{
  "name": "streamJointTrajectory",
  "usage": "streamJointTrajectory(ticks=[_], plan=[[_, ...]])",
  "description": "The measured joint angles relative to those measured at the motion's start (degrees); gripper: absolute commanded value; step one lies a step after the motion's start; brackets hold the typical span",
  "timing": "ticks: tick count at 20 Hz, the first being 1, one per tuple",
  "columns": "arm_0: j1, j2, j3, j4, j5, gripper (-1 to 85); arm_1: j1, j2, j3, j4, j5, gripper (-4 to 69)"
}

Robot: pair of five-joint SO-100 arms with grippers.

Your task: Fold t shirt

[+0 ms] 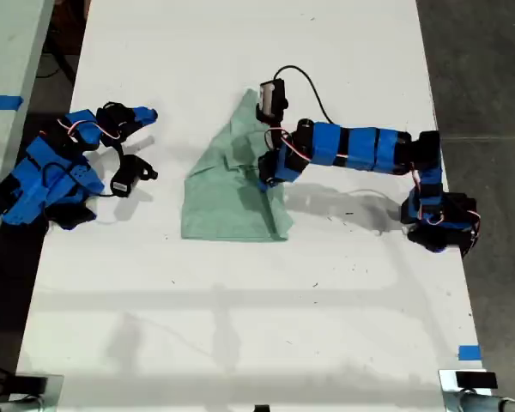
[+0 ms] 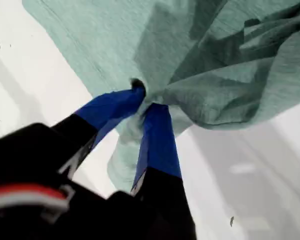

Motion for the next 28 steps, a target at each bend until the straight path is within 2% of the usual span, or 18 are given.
streamJointTrajectory(ticks=[1, 2, 7, 10, 11, 13, 14, 19, 22, 24, 26, 28], plan=[[0.0, 0.0, 0.0, 0.0, 0.0, -0.3, -0.4, 0.4, 0.0, -0.7, -1.1, 37.7], [0.0, 0.0, 0.0, 0.0, 0.0, -0.3, -0.7, 0.9, 0.0, -1.4, -2.0, 38.9], [0.0, 0.0, 0.0, 0.0, 0.0, -0.3, -1.3, 9.1, 2.5, -1.4, -3.6, 38.9], [0.0, 0.0, 0.0, 0.0, 0.0, -0.3, -0.2, 18.4, 9.5, 2.4, -3.3, 40.9], [0.0, 0.0, 0.0, 0.0, 0.0, -0.3, 0.8, 22.4, 12.7, 3.6, -3.0, 38.8], [0.0, 0.0, 0.0, 0.0, 0.0, -0.3, 3.2, 33.9, 23.2, 4.3, -1.9, 1.7], [0.0, 0.0, 0.0, 0.0, 0.0, -0.3, 4.5, 41.2, 30.5, 3.6, -1.2, 0.8], [0.0, 0.0, 0.0, 0.0, 0.0, -0.3, 11.8, 84.9, 79.0, -8.0, -2.1, 1.2], [0.1, 0.0, 0.0, 0.0, 0.1, -0.3, 12.4, 104.8, 106.1, -18.1, -4.8, 1.2], [0.1, 0.0, 0.0, 0.0, 0.1, -0.3, 15.6, 121.1, 120.4, -17.0, -5.5, 1.6], [0.1, 0.0, 0.0, 0.0, 0.1, -0.3, 17.6, 130.7, 121.6, -9.2, -5.6, 8.3], [0.1, 0.0, 0.0, 0.0, 0.1, -0.3, 17.8, 131.6, 122.6, -9.1, -4.7, 13.1]])
